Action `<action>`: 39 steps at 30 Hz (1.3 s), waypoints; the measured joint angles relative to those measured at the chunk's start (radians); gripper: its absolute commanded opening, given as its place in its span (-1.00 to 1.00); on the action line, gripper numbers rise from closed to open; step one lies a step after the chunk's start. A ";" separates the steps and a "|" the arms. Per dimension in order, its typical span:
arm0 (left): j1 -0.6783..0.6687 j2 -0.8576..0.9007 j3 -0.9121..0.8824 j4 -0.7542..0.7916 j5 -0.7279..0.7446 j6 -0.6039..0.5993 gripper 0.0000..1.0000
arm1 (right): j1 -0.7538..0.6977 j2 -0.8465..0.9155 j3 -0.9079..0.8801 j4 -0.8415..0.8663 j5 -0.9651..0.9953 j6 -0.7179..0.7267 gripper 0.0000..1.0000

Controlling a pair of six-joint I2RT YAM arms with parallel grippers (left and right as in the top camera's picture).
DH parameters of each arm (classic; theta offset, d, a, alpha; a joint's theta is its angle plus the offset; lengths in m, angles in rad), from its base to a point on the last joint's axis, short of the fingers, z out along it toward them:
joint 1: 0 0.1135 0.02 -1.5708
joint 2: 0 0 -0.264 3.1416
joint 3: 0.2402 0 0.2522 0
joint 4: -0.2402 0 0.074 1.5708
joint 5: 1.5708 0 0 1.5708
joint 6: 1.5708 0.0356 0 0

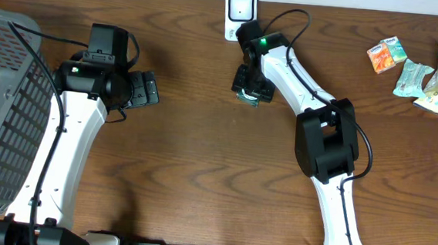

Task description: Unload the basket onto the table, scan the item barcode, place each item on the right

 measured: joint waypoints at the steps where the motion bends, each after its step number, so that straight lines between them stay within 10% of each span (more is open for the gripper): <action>1: 0.000 0.000 0.000 0.000 0.000 0.000 0.96 | 0.000 -0.003 -0.001 0.000 0.000 -0.044 0.26; 5: 0.000 0.000 0.000 0.000 0.000 0.000 0.96 | 0.000 -0.057 -0.008 -0.016 0.000 -0.400 0.09; 6: 0.000 0.000 0.000 0.000 0.000 0.000 0.96 | 0.000 -0.084 -0.009 -0.024 0.000 -0.506 0.99; 10: 0.000 0.000 0.000 0.000 0.000 0.000 0.96 | -0.003 -0.237 -0.008 -0.026 0.056 -0.822 0.99; 20: 0.000 0.000 0.000 0.000 0.000 0.000 0.96 | -0.043 -0.249 -0.008 -0.026 0.015 -0.912 0.98; 39: 0.000 0.000 0.000 0.000 0.000 0.000 0.96 | 0.028 -0.231 -0.224 0.192 0.095 0.277 0.99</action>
